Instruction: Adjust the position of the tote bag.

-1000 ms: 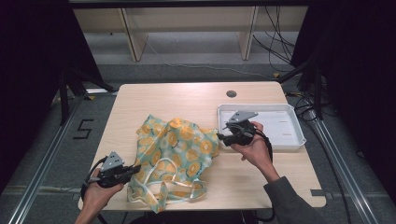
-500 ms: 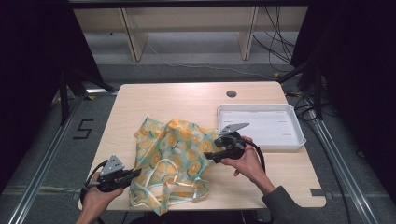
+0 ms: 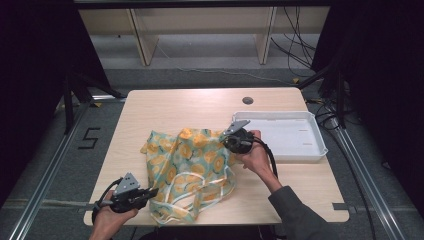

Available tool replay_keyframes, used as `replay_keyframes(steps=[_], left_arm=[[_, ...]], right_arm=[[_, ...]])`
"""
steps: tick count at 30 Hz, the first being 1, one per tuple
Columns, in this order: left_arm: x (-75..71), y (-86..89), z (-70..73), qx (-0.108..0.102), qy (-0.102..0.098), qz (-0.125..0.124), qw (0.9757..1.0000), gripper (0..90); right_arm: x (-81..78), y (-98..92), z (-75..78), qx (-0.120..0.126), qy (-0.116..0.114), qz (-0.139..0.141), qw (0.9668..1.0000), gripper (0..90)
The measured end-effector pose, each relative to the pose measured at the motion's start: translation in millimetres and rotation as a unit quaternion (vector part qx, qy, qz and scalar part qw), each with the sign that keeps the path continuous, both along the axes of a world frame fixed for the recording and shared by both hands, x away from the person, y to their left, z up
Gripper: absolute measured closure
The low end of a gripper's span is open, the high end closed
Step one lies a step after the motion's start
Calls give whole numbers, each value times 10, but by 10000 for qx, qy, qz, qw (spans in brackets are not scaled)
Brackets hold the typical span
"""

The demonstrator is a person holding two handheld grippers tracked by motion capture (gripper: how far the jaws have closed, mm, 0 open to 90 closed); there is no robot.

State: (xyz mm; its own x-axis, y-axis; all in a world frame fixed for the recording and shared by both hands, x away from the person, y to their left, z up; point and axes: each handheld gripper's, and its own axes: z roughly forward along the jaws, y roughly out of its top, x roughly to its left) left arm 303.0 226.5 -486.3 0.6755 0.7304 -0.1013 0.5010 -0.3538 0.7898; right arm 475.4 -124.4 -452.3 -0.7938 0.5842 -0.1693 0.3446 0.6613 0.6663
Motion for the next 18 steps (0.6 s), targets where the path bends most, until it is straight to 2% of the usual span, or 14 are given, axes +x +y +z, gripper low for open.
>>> replay_keyframes(steps=[3,4,5,6,8,9,10,11,12,13,15,16,17,18], left_arm=[[-22,-51,5,-105,-65,-91,9999,835],[-41,-67,9,-90,-50,-79,9999,831],[-57,-89,8,-98,-46,-90,9999,824],[-76,-118,8,25,-115,-207,9997,795],[-95,-132,18,-34,-52,-136,9999,730],[-90,-128,30,-79,-149,-126,9998,730],[-97,-99,76,-140,-190,114,9997,587],[-108,-84,91,-174,-190,235,9994,546],[-115,-65,110,-142,-275,290,9991,514],[-125,-49,129,-134,-334,369,9987,465],[-161,-34,162,-242,-412,595,9971,411],[-171,-28,178,-268,-461,582,9969,400],[-183,-30,190,-264,-443,622,9967,385],[-196,-40,198,-346,-434,634,9964,369]], right_arm=[[56,12,15,154,89,-97,9998,900],[109,-10,31,61,-102,39,9999,900],[77,-17,40,107,20,-129,9999,900],[73,-41,50,116,-88,-77,9999,882],[-3,-92,103,184,-107,-110,9997,753],[-3,-92,103,184,-107,-110,9997,753],[-127,-157,192,271,-208,-60,9994,603],[-204,-198,250,328,-191,19,9993,567],[-293,-226,301,467,-211,13,9987,532],[-365,-267,356,614,-220,209,9976,507],[-539,-323,438,1097,138,402,9931,469],[-618,-338,462,1246,237,528,9905,456],[-688,-350,479,1232,132,653,9901,441],[-744,-346,480,1219,167,685,9900,431]])
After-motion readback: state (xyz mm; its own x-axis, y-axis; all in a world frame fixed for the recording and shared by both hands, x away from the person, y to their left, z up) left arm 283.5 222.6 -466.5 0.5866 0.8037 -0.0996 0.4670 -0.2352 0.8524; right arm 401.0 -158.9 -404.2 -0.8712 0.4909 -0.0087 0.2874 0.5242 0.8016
